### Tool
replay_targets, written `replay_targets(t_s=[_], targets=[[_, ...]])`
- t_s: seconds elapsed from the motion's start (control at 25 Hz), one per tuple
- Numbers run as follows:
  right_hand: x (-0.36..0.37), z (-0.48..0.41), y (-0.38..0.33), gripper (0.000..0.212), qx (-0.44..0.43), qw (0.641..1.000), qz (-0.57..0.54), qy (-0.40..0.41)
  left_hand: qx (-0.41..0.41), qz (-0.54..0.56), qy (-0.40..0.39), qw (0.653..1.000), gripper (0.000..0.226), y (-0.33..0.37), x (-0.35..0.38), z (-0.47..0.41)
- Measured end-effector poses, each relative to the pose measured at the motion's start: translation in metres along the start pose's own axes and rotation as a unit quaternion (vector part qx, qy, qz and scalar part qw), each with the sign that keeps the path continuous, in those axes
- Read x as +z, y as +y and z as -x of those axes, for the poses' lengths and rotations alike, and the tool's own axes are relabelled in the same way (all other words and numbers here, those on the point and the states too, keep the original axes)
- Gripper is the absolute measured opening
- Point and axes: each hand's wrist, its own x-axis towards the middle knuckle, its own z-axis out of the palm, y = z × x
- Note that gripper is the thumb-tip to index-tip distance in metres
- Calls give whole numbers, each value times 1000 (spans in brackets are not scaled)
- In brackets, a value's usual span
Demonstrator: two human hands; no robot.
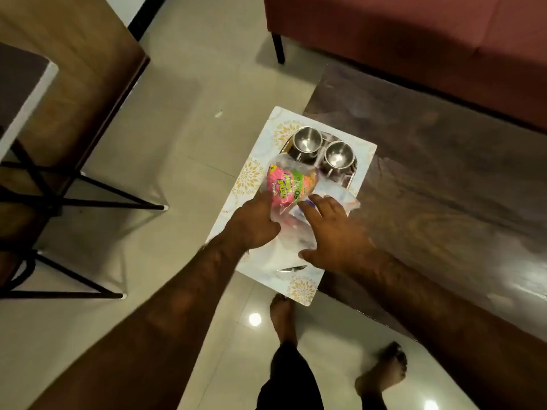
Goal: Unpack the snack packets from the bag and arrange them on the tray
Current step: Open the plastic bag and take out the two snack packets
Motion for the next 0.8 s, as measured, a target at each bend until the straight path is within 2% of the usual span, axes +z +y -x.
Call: replay_targets(t_s=[0.12, 0.24, 0.36, 0.44, 0.52, 0.6, 0.64, 0.72, 0.76, 0.8], targets=[[18, -13, -12, 106, 28, 999, 38, -10, 24, 153, 5, 988, 64, 0, 9, -4], [26, -20, -12, 90, 33, 996, 81, 6, -2, 313, -13, 950, 60, 3, 17, -6], [15, -23, -8, 67, 19, 998, 46, 34, -43, 343, 104, 933, 46, -6, 19, -1], [5, -21, -5, 56, 9, 997, -11, 70, -125, 355, 149, 915, 33, -12, 21, 6], [-5, -19, -2, 47, -2, 990, -72, 117, -209, 421, 84, 878, 25, -15, 21, 11], [-14, -17, -3, 43, -6, 984, -107, 140, -226, 502, -12, 835, 20, -14, 18, 14], [-18, -17, -4, 44, -5, 982, -116, 146, -209, 553, -41, 806, 23, -11, 17, 16], [-24, -17, -5, 45, -2, 981, -123, 149, -160, 640, -49, 750, 36, -2, 12, 16], [-26, -17, -6, 48, 4, 981, -123, 149, -135, 655, -38, 743, 39, 2, 9, 15], [-28, -16, -7, 54, 12, 981, -128, 144, -115, 648, -23, 752, 40, 7, 7, 15]])
